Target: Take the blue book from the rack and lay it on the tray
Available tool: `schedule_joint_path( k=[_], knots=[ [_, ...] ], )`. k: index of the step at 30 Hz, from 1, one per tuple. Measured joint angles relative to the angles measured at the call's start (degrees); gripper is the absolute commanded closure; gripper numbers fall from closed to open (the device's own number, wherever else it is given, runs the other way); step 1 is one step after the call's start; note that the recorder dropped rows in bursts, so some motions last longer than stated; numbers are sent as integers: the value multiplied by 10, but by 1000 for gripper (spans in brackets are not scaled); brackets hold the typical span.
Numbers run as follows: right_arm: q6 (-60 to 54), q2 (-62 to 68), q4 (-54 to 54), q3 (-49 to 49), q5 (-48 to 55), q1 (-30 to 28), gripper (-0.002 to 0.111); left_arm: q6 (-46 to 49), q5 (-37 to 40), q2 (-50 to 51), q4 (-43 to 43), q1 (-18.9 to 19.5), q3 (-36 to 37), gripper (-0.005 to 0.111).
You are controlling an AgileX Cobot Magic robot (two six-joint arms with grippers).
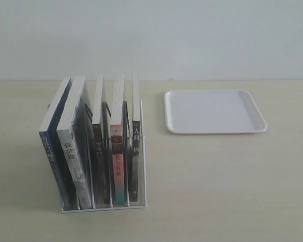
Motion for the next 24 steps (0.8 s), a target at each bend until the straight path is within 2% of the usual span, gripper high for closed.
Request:
schedule_joint_path(
  k=[10, 24],
  knots=[
    [-2, 0, -10, 0, -28, 0, 108, 0, 0, 0, 0, 0, 0, 103],
    [2, 0, -14, 0, -363, 0, 108, 0, 0, 0, 0, 0, 0, 103]
  ],
)
